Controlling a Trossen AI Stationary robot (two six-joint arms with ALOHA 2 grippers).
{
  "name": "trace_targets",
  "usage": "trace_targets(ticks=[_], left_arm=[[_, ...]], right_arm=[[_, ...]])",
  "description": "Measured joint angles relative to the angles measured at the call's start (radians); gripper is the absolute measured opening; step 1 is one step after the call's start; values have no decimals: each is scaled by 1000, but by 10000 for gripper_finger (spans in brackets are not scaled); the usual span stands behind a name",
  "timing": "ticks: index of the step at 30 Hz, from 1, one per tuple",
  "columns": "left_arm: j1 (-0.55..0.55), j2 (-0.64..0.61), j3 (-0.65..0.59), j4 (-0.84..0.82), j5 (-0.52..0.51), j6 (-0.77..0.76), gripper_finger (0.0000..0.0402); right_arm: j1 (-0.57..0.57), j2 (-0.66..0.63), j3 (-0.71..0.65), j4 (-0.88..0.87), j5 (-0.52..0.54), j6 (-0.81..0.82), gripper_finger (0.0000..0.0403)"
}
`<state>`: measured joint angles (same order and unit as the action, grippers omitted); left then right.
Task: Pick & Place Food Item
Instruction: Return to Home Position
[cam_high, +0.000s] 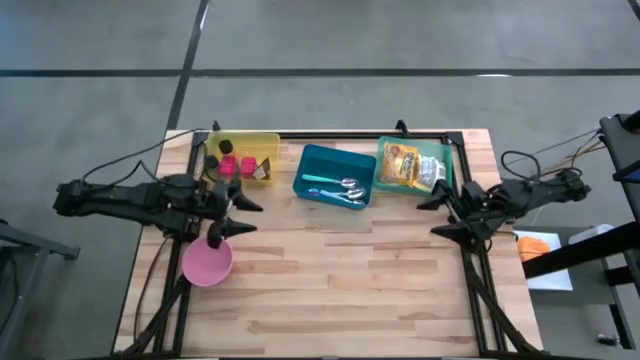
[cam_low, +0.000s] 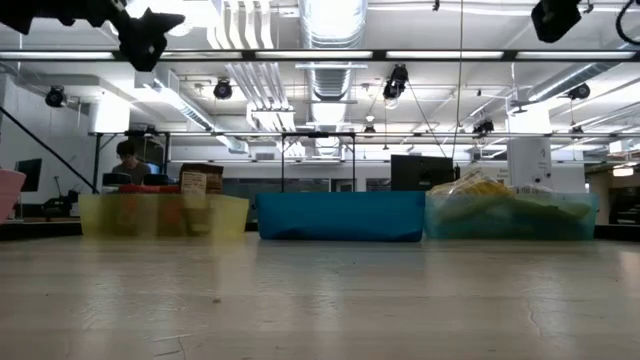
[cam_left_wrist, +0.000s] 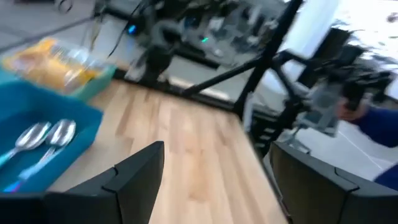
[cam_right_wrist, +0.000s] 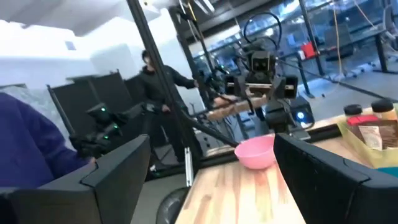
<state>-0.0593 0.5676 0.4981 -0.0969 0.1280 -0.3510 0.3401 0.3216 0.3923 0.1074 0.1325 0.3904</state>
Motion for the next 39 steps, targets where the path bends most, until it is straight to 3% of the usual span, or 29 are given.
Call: trace_targets(ticks=[8,19,28,32,39], left_arm=[[-1,-141,-59,-19,22,34,296],[-7,-397,-235,-34,-3,-23,297],[-8,-448,-341,-20,1,-36,297],[-10,-451,-380,20,47,-7,297],[-12,-451,-441,78,75,43,297]], right_arm=[[0,-162,-116,12,-14,8,335],[0,-276,-221,1,-53,-21,335],[0,-321,-313,65,-63,-25,335],[0,-321,-386,200,-109,-50,335],[0,-318,-384,204,-134,-95,335]])
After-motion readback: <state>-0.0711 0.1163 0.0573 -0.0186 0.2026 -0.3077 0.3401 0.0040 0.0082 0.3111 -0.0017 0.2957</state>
